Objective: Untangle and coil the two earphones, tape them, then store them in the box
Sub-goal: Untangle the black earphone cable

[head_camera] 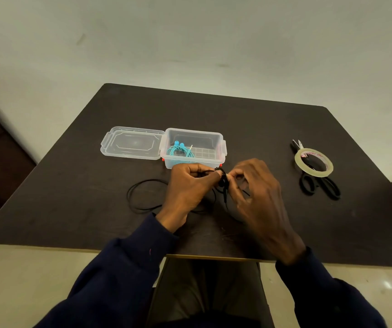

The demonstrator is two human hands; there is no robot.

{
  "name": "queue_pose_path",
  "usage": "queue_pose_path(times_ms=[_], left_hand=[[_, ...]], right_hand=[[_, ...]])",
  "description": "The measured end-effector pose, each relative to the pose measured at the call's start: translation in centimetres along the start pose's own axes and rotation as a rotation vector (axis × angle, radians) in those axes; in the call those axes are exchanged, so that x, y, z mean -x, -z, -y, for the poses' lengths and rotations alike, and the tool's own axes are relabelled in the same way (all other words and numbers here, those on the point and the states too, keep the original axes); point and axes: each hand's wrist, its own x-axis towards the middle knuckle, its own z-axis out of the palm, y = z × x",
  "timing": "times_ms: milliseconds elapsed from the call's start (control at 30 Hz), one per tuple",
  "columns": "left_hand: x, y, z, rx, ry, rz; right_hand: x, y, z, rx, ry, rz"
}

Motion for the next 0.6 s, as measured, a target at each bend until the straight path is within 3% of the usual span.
queue_pose_path(times_ms=[200,367,600], left_hand=[[0.1,0.4,-0.5,-0.102,-0.034,0.046],[0.5,0.2,-0.8,0.119,0.105,0.039],[0.4,-0.6,-0.1,0.236,0.195,0.001]], right_hand=[[0.5,-0.3,0.0,-0.078,-0.041,-0.071],[0.5,-0.2,0.6,-0.096,-0.011,-0.086],[0.4,0.0,0.6,-0.186,-0.03,0.001]])
